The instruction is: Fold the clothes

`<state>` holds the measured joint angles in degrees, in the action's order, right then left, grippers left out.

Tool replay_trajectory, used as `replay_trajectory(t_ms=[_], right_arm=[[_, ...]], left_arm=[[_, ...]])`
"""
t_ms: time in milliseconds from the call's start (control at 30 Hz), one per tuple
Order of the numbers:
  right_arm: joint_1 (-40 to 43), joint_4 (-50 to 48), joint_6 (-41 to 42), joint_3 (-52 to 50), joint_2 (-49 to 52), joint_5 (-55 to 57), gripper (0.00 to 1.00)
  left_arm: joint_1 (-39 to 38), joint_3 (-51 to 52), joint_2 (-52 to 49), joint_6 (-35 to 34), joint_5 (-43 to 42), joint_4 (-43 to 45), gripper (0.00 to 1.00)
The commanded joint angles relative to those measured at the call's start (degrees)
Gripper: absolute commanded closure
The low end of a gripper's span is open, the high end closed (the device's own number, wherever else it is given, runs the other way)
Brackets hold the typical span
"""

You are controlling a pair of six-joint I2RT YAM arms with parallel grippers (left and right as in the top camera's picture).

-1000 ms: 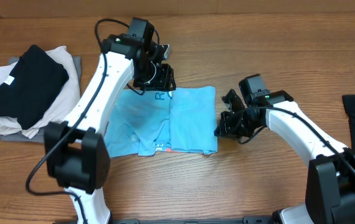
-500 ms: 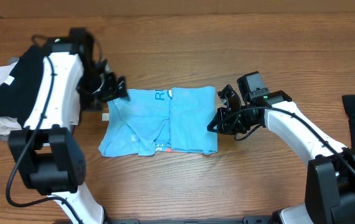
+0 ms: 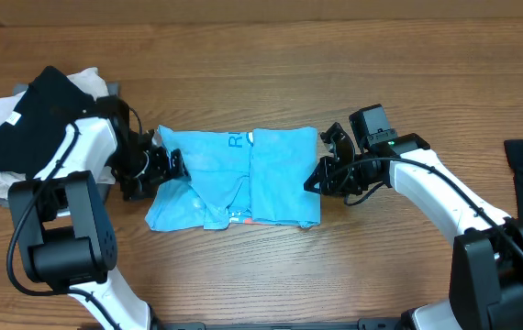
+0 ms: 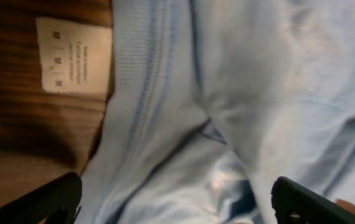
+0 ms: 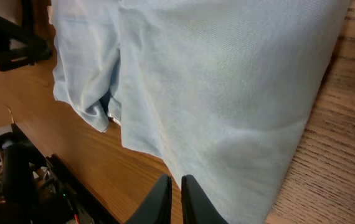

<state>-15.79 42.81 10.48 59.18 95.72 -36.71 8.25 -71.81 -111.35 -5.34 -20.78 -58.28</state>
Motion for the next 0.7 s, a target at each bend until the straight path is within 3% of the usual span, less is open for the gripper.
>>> replay_trajectory(t_ms=[0,133,267,667], right_arm=[[-0.22,-0.57,-0.02,0.70,-0.87,-0.85,0.90],[-0.22,-0.83,-0.02,0.70,-0.87,-0.85,0.89],[-0.22,-0.81,-0.02,0.70,-0.87,-0.85,0.89],[-0.22,-1.18,0.00,0.70,-0.87,-0.87,0.89]], left_arm=[[0.35,3.30,-0.11,1.07,0.11,3.34,0.02],[-0.24,7.10,-0.42,3.32,-7.89,9.03,0.16],[-1.18,10.43,-0.66,5.09,-8.24,12.24,0.29],[-1.84,15.82,-0.79,9.31,-16.57,20.55,0.30]])
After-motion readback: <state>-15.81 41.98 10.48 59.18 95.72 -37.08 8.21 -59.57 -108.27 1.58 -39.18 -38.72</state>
